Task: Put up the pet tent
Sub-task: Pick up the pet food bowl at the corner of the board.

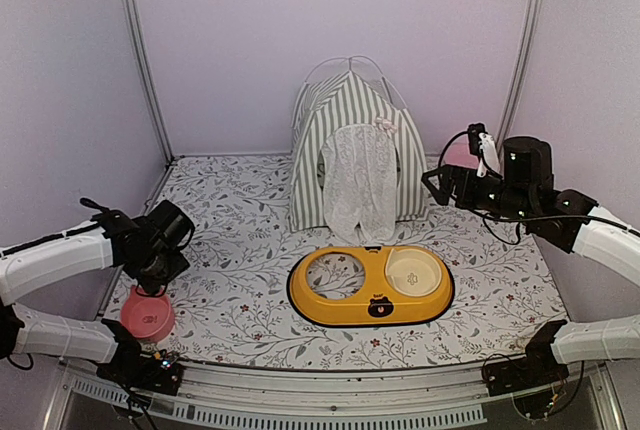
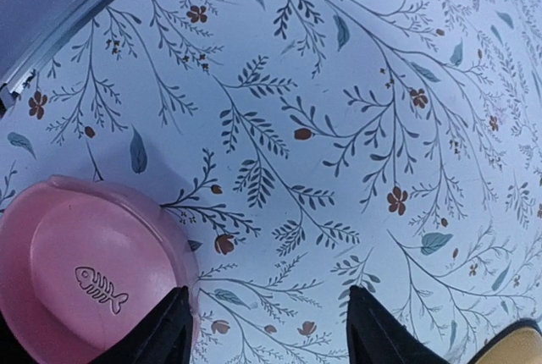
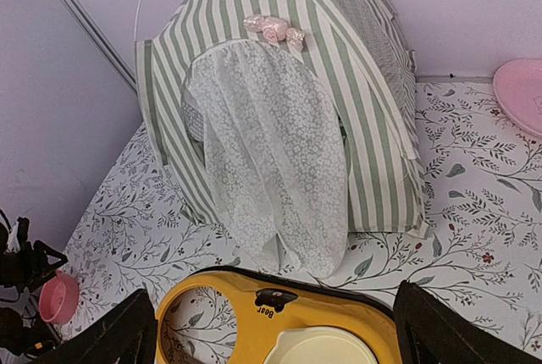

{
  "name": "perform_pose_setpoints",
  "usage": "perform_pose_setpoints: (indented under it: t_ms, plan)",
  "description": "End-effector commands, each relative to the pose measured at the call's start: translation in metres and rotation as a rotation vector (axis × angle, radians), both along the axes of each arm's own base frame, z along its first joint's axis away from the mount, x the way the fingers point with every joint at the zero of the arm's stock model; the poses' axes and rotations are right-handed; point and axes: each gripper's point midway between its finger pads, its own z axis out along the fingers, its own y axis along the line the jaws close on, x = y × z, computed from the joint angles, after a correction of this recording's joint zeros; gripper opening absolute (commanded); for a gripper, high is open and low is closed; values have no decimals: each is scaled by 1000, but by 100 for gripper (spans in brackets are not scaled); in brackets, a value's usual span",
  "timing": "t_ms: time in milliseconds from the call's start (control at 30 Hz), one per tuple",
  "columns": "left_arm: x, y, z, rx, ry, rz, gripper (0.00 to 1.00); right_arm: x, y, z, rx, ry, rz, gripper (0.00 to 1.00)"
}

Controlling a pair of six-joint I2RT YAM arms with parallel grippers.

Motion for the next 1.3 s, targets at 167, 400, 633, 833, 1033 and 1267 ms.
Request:
perform_pose_setpoints:
  t_ms: [167,400,633,833,1033,1267]
  plan:
    - [-8,16,-14,31,3,104,63,1,0,-1,8,-5,-1,99]
    - [-11,21,-35,78,66,127,59,-2,-5,-1,0,-5,-16,99]
    - [-15,24,-52,110,120,146,43,-4,-9,-3,-6,-1,-29,99]
    - [0,13,-55,129,136,58,7,-5,-10,-2,-5,-3,-30,99]
    - [17,-3,-48,166,164,-27,0,-5,-10,-1,-4,-4,-29,99]
    - [58,-56,-14,246,62,-277,0,-4,-10,4,2,-11,-32,99]
